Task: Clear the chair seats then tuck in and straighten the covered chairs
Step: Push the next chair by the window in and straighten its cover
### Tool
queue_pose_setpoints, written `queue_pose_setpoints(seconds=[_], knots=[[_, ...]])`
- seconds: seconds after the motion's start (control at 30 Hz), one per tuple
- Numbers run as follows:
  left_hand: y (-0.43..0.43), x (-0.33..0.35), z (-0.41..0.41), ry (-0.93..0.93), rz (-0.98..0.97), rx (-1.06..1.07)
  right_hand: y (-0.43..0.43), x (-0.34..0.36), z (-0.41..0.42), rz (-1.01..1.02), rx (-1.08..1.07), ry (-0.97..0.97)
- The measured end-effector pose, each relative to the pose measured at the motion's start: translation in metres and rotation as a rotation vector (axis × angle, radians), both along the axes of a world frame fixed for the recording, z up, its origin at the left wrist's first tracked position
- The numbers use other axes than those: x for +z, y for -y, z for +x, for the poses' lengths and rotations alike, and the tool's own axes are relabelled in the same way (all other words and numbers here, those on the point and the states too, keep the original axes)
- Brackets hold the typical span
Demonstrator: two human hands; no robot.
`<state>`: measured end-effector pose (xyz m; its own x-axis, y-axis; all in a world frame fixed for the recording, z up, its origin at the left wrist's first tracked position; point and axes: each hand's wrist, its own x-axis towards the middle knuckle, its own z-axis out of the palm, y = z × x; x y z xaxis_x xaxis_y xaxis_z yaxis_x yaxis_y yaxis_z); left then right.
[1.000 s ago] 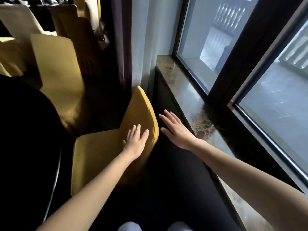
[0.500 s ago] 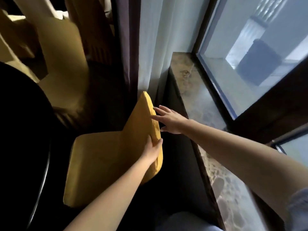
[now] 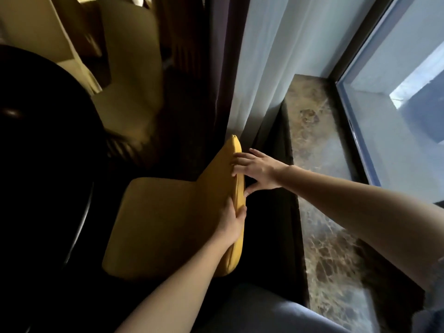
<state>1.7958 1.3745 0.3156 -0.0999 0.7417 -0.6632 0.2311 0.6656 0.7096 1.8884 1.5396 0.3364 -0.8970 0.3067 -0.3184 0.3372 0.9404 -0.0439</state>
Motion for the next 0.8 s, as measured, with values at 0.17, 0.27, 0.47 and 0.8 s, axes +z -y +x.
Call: queue_pose_setpoints(seconds=[0.17,0.27,0.47,0.8], knots=[[0.005,0.002,0.002,-0.005,0.024,0.017,0.002,0.005,-0.003,-0.014,-0.009,-0.012],[0.023,0.005,0.002,-0.016,0.019,-0.002,0.012,0.006,-0.009,-0.047,0.002,-0.016],[0.089,-0.01,-0.016,-0.053,0.02,0.043,0.051,-0.007,-0.03,-0.167,0.009,0.022],[0.172,-0.017,-0.099,0.038,-0.05,0.276,0.114,-0.034,-0.115,-0.286,0.047,-0.13]])
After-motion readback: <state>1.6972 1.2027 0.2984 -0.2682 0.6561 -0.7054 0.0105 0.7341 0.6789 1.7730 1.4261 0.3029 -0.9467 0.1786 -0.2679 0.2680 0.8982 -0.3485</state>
